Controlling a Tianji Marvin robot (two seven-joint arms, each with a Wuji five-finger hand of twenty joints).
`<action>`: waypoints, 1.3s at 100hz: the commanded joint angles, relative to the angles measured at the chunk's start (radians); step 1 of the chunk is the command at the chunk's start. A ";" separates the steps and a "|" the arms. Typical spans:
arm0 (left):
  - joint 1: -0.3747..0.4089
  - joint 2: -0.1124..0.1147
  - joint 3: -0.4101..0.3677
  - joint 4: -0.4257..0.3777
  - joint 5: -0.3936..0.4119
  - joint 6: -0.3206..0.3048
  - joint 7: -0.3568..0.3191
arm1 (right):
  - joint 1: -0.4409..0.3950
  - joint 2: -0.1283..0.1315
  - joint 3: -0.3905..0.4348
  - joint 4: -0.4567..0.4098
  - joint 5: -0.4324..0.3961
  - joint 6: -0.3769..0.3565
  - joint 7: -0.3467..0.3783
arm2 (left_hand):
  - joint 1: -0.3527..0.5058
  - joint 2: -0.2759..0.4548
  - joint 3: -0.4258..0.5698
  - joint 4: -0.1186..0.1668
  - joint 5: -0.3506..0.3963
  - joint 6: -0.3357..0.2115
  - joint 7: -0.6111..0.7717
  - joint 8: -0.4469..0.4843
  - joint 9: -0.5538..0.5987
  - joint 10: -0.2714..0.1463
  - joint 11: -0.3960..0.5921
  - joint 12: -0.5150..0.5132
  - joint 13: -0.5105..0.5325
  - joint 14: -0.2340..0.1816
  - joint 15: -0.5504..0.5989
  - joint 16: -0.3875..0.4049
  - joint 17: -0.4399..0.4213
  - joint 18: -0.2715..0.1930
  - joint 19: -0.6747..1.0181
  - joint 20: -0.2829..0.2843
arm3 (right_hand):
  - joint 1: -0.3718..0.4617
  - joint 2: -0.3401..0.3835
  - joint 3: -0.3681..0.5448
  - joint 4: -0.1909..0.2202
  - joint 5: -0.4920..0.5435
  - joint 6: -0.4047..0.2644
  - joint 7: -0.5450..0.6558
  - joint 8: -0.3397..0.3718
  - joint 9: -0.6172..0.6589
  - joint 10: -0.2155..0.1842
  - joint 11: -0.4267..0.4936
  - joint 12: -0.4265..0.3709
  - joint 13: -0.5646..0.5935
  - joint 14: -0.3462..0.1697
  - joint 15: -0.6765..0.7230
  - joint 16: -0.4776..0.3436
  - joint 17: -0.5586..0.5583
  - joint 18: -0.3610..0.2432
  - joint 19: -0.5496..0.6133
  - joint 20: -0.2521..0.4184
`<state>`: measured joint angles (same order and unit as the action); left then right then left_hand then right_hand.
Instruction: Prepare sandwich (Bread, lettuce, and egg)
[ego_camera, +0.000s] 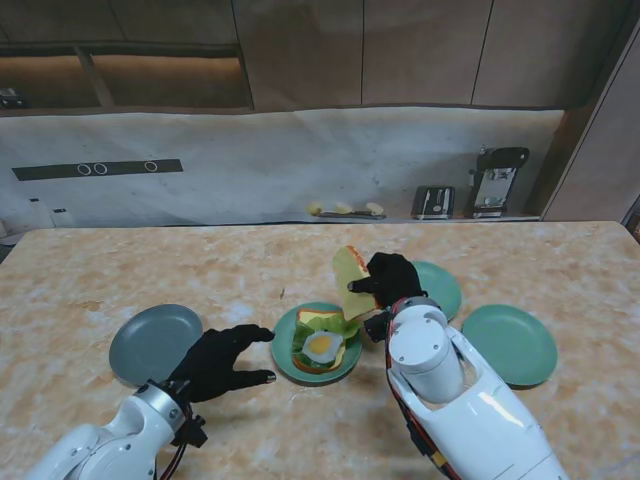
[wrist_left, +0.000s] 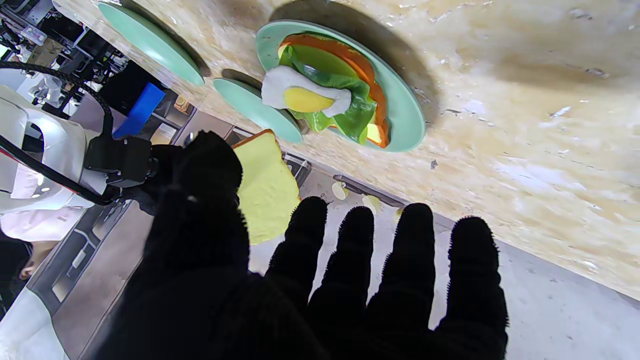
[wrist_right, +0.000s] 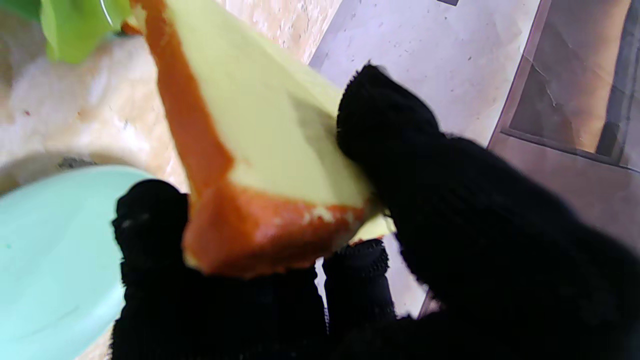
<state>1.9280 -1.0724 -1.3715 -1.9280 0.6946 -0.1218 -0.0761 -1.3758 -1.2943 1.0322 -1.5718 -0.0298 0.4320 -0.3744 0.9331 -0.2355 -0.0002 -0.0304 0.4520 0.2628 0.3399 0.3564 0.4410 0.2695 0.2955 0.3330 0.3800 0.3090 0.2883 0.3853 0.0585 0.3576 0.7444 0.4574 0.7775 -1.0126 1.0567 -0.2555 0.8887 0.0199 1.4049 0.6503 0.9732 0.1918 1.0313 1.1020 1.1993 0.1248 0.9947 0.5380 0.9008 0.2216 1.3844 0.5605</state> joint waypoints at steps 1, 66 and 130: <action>0.008 -0.004 0.000 -0.005 0.003 0.003 -0.009 | -0.017 -0.030 -0.017 -0.009 0.021 0.012 0.002 | 0.015 0.028 -0.014 0.005 0.009 -0.014 0.014 0.009 0.017 -0.017 -0.004 0.007 0.023 -0.011 0.014 0.014 -0.003 0.001 0.012 0.024 | 0.059 0.004 0.063 0.037 0.027 -0.025 0.014 -0.013 0.013 0.028 -0.002 -0.513 0.018 0.004 0.007 -0.017 0.030 -0.010 0.003 0.014; 0.042 -0.006 -0.028 -0.014 0.019 -0.010 0.009 | -0.031 -0.138 -0.092 0.007 0.211 0.082 -0.198 | 0.017 0.028 -0.014 0.005 0.010 -0.012 0.013 0.008 0.011 -0.020 -0.005 0.007 0.022 -0.011 0.013 0.014 -0.004 0.001 0.011 0.024 | 0.046 0.034 0.051 0.035 0.005 -0.022 0.042 -0.045 -0.010 0.027 0.020 -0.543 0.003 0.007 0.000 -0.022 0.028 -0.013 -0.003 0.010; 0.041 -0.006 -0.032 -0.012 0.013 -0.015 0.005 | -0.046 -0.154 -0.105 0.026 0.231 0.126 -0.208 | 0.016 0.028 -0.014 0.005 0.018 -0.009 0.011 0.007 0.012 -0.019 -0.005 0.007 0.021 -0.011 0.013 0.014 -0.003 0.001 0.013 0.025 | 0.014 0.096 -0.038 0.030 -0.097 0.013 0.055 -0.148 -0.125 0.066 0.073 -0.615 -0.114 0.044 0.025 0.001 -0.061 -0.003 0.016 -0.016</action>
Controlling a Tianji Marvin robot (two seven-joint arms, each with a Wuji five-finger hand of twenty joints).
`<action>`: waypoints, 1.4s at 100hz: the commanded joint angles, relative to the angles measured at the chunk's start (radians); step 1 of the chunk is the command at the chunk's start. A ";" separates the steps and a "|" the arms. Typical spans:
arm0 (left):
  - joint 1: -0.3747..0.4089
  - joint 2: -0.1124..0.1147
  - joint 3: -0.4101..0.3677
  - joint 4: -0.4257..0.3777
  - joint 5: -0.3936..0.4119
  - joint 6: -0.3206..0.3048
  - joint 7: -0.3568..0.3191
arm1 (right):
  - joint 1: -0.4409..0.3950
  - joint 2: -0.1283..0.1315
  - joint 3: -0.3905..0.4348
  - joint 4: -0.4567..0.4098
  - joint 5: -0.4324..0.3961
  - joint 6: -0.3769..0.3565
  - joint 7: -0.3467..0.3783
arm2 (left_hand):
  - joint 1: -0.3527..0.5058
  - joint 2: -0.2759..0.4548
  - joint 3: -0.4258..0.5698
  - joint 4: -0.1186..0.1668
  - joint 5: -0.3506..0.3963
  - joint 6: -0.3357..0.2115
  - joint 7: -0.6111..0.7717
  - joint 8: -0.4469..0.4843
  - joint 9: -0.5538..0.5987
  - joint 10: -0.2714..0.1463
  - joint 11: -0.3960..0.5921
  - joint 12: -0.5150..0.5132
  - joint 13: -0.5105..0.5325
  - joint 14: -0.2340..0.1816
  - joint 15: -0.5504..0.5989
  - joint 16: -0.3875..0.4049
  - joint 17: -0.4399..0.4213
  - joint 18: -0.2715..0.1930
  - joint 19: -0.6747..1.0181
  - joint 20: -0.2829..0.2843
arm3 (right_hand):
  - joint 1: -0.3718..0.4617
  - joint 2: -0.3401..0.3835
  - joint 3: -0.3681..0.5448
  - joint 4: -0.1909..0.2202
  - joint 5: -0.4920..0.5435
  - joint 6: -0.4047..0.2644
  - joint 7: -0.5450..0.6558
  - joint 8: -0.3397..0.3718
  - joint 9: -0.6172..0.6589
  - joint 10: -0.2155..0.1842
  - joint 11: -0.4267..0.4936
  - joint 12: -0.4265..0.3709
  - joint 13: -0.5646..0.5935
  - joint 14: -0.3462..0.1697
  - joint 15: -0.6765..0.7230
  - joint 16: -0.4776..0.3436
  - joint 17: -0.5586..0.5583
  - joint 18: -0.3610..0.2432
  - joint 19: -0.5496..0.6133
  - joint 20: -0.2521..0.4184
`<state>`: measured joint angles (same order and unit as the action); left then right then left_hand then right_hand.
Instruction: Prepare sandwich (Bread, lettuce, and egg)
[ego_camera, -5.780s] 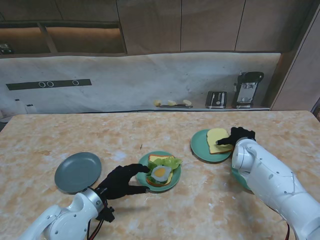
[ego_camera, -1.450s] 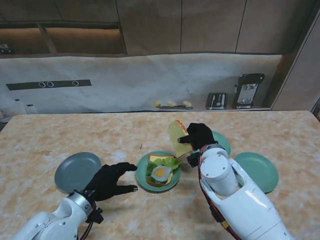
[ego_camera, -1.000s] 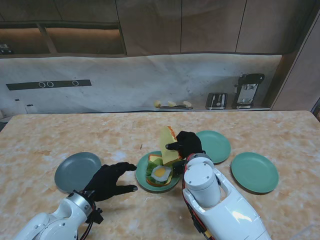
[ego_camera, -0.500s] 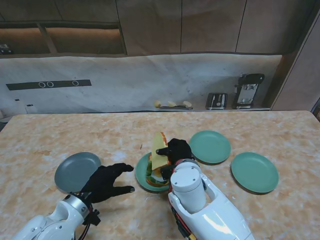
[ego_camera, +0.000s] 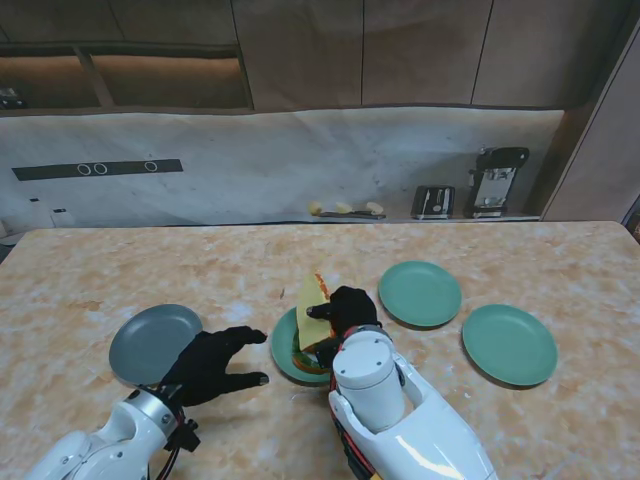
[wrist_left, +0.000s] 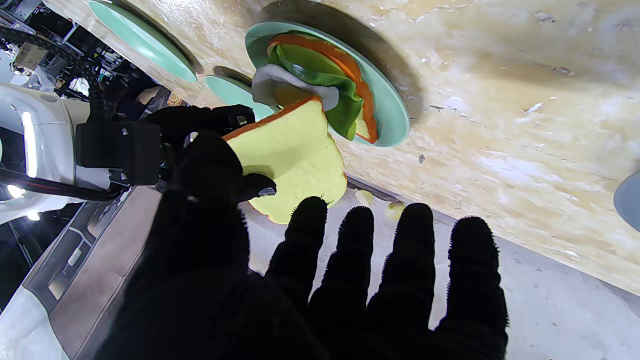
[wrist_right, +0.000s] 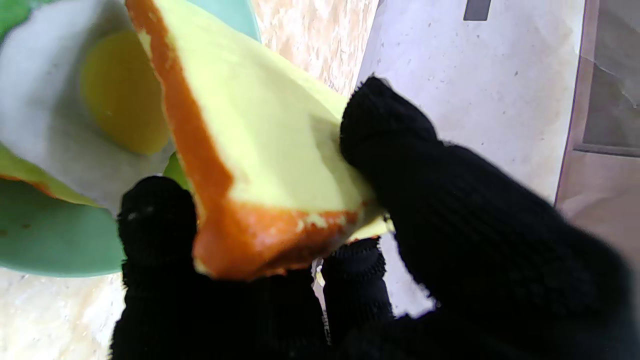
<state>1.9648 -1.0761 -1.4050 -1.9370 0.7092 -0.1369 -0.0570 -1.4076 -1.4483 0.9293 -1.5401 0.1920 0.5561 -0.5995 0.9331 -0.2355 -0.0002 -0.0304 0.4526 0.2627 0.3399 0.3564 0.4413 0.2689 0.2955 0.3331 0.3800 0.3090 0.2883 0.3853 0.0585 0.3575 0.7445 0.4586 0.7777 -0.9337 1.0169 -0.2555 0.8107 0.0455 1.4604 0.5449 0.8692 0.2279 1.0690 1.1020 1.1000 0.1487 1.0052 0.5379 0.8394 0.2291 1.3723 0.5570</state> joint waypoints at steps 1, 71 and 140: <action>0.003 -0.002 0.002 -0.003 -0.002 0.000 -0.014 | -0.015 0.000 -0.002 -0.006 0.008 0.002 0.018 | 0.016 0.027 -0.014 0.005 0.018 -0.009 0.011 0.007 0.012 -0.019 -0.005 0.007 0.021 -0.010 0.013 0.014 -0.003 0.001 0.012 0.023 | 0.015 0.016 0.000 0.031 -0.020 -0.012 -0.001 -0.045 -0.019 0.032 0.036 -0.616 -0.015 0.022 0.016 0.002 0.001 -0.009 0.030 -0.013; 0.003 -0.005 0.005 -0.001 -0.004 0.002 -0.002 | -0.023 0.056 -0.005 -0.028 -0.115 0.021 0.147 | 0.018 0.029 -0.014 0.006 0.017 -0.018 0.015 0.010 0.010 -0.020 -0.005 0.007 0.021 -0.012 0.014 0.014 -0.003 0.000 0.014 0.023 | -0.120 0.021 -0.024 0.030 -0.061 0.057 -0.226 -0.155 -0.126 0.046 -0.067 -0.615 -0.156 0.084 -0.028 -0.007 -0.080 -0.013 0.107 -0.027; -0.002 -0.004 0.009 -0.001 -0.011 0.005 -0.008 | -0.012 0.091 -0.005 0.003 -0.249 -0.006 0.186 | 0.017 0.030 -0.014 0.006 0.016 -0.019 0.015 0.010 0.010 -0.020 -0.004 0.007 0.020 -0.013 0.014 0.014 -0.003 -0.001 0.014 0.022 | -0.217 0.105 -0.010 0.152 -0.159 0.108 -0.471 -0.053 -0.347 0.020 -0.076 -0.637 -0.464 0.071 -0.023 0.008 -0.389 -0.156 0.234 0.080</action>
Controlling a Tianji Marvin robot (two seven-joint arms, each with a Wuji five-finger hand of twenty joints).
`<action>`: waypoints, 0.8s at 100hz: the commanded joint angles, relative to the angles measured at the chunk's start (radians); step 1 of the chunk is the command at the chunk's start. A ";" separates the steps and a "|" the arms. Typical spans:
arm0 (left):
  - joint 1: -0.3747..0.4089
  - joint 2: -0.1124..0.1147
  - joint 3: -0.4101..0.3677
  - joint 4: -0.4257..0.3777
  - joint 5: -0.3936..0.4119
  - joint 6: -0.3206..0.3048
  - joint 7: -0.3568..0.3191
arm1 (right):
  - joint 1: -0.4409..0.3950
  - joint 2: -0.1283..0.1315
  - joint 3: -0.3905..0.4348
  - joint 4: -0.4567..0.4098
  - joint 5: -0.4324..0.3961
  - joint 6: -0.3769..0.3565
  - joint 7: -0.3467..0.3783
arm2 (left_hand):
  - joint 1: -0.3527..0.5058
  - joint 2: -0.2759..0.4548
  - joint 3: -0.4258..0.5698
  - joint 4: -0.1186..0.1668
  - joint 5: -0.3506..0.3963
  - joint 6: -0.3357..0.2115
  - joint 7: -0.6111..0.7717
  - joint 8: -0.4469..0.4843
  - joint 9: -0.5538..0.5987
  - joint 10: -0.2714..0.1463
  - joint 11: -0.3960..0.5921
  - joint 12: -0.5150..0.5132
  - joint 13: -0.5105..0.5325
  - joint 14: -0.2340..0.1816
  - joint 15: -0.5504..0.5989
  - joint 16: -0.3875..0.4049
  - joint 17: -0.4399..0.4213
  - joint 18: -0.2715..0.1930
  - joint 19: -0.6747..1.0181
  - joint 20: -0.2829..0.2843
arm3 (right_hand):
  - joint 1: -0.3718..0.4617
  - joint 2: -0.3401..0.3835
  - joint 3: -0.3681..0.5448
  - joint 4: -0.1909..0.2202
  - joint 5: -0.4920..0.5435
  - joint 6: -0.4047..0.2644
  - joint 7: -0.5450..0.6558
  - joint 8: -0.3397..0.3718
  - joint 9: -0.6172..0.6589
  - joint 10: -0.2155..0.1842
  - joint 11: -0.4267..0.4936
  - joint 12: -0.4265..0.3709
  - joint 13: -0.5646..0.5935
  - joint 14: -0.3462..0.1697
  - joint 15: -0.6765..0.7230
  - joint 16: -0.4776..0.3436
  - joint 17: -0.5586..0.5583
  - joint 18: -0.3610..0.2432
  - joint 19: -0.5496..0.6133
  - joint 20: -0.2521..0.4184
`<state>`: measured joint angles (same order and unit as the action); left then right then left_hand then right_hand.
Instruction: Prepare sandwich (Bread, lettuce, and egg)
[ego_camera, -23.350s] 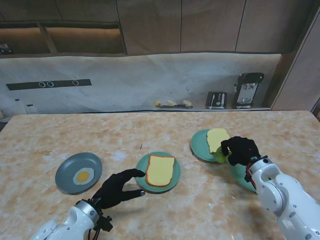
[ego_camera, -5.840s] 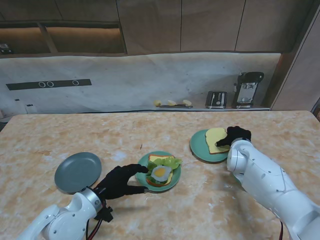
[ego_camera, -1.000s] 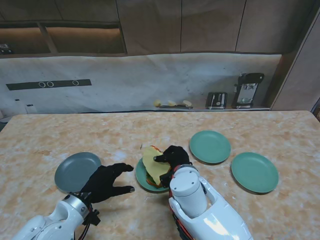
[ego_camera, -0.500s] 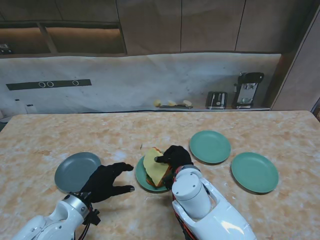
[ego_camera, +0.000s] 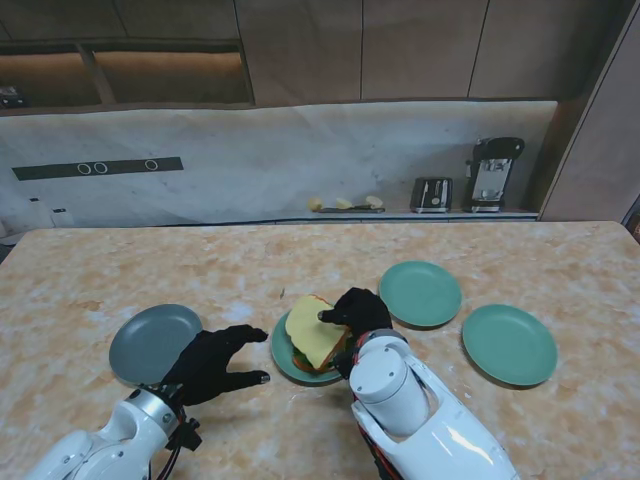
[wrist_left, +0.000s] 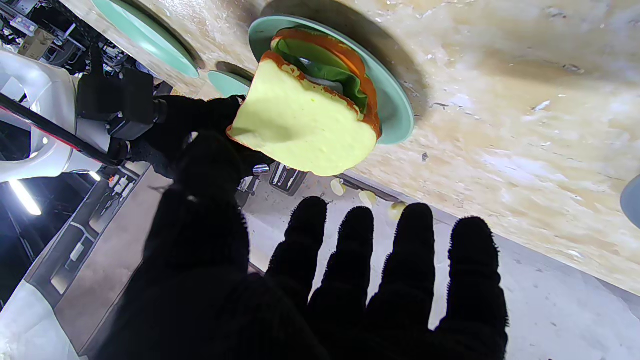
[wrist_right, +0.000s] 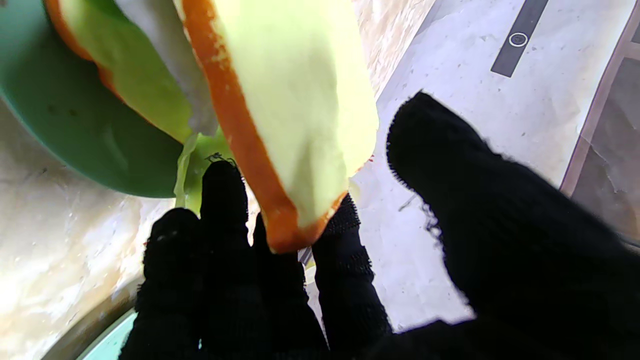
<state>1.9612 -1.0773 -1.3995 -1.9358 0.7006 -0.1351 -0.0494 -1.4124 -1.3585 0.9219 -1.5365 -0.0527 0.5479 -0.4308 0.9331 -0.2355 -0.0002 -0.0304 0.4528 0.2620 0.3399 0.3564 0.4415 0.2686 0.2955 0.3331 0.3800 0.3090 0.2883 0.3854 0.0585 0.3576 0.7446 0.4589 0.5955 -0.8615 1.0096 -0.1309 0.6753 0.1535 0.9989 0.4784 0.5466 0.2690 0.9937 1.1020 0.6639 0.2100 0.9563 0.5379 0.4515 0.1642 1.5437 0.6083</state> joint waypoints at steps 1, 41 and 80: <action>0.002 -0.003 0.003 -0.002 -0.002 0.003 -0.015 | -0.008 0.001 0.003 -0.001 -0.005 0.003 0.017 | 0.017 0.030 -0.014 0.006 0.015 -0.019 0.015 0.010 0.010 -0.020 -0.004 0.007 0.021 -0.012 0.014 0.014 -0.003 -0.001 0.014 0.022 | -0.036 0.034 -0.003 0.027 -0.026 0.000 -0.012 0.012 -0.028 -0.021 -0.001 -0.637 -0.031 0.009 0.026 0.009 -0.003 -0.092 0.063 0.030; -0.004 -0.003 0.009 0.001 -0.002 0.006 -0.014 | -0.027 0.022 0.017 -0.018 -0.060 0.033 0.052 | 0.016 0.030 -0.014 0.006 0.014 -0.017 0.015 0.010 0.009 -0.018 -0.004 0.007 0.019 -0.012 0.013 0.013 -0.003 -0.001 0.015 0.022 | -0.057 0.070 -0.048 0.035 -0.079 0.020 -0.076 -0.026 -0.108 -0.030 -0.015 -0.642 -0.158 -0.001 0.040 0.029 -0.115 -0.119 0.023 0.173; -0.016 -0.005 0.012 0.008 -0.011 0.012 -0.005 | -0.077 0.095 0.074 -0.072 -0.174 -0.100 0.137 | -0.008 0.036 -0.021 0.003 0.000 -0.018 0.009 0.007 0.002 -0.019 -0.007 0.007 0.014 -0.012 0.012 0.013 0.000 -0.002 0.017 0.023 | -0.098 0.098 -0.106 0.036 -0.157 -0.034 -0.107 -0.051 -0.156 -0.073 -0.056 -0.653 -0.229 -0.052 -0.066 -0.013 -0.228 -0.124 -0.052 0.165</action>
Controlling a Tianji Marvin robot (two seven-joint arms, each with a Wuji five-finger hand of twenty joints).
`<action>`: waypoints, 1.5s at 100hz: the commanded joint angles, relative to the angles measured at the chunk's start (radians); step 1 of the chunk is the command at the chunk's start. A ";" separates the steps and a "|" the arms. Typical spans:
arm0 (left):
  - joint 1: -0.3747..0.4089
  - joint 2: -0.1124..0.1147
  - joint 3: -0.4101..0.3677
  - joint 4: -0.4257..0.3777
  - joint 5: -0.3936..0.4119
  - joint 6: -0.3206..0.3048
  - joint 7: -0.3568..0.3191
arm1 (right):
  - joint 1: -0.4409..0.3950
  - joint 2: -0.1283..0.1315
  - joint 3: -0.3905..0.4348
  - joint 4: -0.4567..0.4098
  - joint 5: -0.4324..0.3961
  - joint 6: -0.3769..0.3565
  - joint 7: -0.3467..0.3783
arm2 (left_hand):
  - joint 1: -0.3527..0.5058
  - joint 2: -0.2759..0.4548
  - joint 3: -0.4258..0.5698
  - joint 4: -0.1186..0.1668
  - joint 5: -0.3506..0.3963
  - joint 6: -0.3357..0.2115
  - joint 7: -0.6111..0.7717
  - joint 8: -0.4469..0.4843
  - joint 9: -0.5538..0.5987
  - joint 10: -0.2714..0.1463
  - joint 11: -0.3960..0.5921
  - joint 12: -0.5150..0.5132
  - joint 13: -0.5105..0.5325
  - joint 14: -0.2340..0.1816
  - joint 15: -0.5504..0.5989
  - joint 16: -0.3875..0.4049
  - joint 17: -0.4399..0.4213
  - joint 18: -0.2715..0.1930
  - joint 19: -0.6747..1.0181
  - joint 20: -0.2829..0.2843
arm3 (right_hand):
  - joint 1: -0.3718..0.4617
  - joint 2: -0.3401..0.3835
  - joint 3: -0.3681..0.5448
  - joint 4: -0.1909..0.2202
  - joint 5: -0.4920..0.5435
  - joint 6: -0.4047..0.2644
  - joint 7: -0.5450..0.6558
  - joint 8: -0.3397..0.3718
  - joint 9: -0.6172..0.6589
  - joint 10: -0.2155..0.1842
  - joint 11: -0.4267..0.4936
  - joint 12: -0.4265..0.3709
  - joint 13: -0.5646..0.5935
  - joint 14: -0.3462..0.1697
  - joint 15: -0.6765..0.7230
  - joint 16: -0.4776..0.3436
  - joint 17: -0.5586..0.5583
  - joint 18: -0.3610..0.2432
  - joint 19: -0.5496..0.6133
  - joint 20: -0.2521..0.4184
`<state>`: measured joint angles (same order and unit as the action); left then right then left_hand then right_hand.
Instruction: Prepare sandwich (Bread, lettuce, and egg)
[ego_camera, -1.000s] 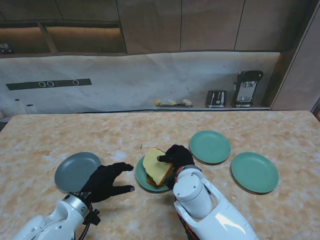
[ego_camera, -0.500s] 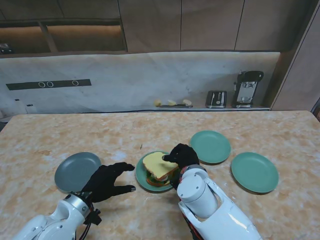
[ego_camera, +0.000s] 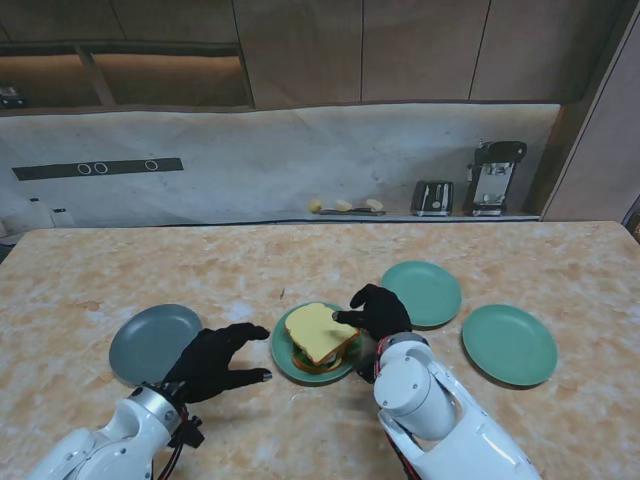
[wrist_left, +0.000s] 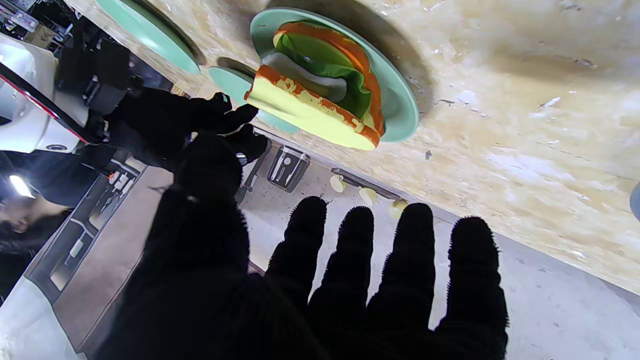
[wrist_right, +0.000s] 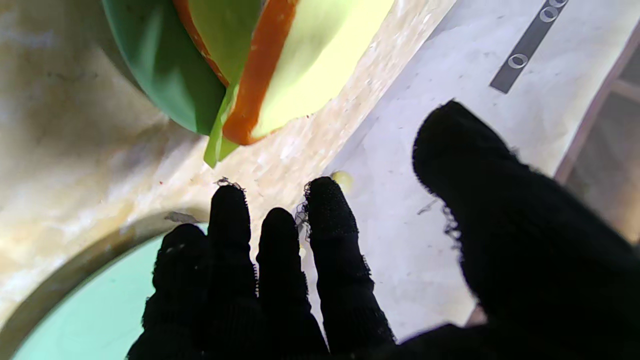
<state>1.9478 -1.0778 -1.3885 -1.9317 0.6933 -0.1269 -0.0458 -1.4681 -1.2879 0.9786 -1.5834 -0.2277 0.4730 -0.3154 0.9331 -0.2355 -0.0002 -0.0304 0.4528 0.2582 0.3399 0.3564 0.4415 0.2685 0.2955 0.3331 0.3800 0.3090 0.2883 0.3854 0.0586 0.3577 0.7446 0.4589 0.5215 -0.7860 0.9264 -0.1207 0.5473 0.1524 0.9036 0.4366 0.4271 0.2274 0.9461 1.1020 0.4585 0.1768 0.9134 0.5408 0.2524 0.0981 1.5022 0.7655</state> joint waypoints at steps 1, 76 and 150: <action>-0.003 -0.005 0.001 0.004 -0.005 0.004 -0.008 | -0.024 0.027 0.021 -0.029 -0.001 -0.029 0.024 | -0.009 0.036 -0.021 0.003 -0.001 -0.014 0.008 0.007 0.002 -0.018 -0.007 0.007 0.014 -0.012 0.012 0.013 0.000 -0.002 0.017 0.023 | -0.026 0.024 -0.024 0.026 -0.030 -0.034 -0.012 -0.010 -0.037 -0.032 -0.009 -0.653 -0.026 -0.020 -0.028 -0.018 -0.037 -0.056 -0.015 0.005; -0.072 -0.008 0.008 0.081 -0.091 -0.010 -0.023 | -0.299 0.175 0.347 -0.205 -0.184 -0.475 0.359 | -0.058 0.051 -0.023 0.002 -0.031 -0.027 -0.048 -0.043 -0.054 -0.030 -0.043 -0.033 -0.035 -0.036 -0.048 -0.035 -0.016 -0.023 -0.062 -0.035 | -0.271 0.143 -0.213 0.094 -0.237 -0.130 -0.177 -0.178 -0.134 -0.106 -0.302 -0.778 -0.130 -0.112 -0.468 -0.212 -0.209 0.080 -0.613 -0.293; -0.050 -0.005 0.021 0.130 -0.099 -0.050 -0.024 | -0.477 0.199 0.453 -0.218 -0.337 -0.602 0.386 | -0.091 0.039 -0.017 0.001 -0.049 0.004 -0.067 -0.058 -0.093 -0.029 -0.046 -0.042 -0.067 -0.043 -0.062 -0.050 -0.031 -0.028 -0.112 -0.060 | -0.322 0.141 -0.179 0.088 -0.351 -0.195 -0.239 -0.253 -0.231 -0.123 -0.382 -0.818 -0.193 -0.146 -0.573 -0.268 -0.230 0.080 -0.916 -0.341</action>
<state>1.8882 -1.0797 -1.3693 -1.8051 0.5883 -0.1799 -0.0577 -1.9290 -1.0838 1.4313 -1.8009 -0.5556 -0.1335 0.0530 0.8489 -0.1997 -0.0130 -0.0304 0.4127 0.2537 0.2819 0.3054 0.3759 0.2555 0.2536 0.2924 0.3380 0.2861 0.2367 0.3484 0.0406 0.3487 0.6416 0.4151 0.2189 -0.6506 0.7432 -0.0472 0.1946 -0.0358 0.6605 0.1922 0.2046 0.1213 0.5610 1.1019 0.2804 0.0527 0.3446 0.2936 0.0224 0.1864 0.6051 0.4231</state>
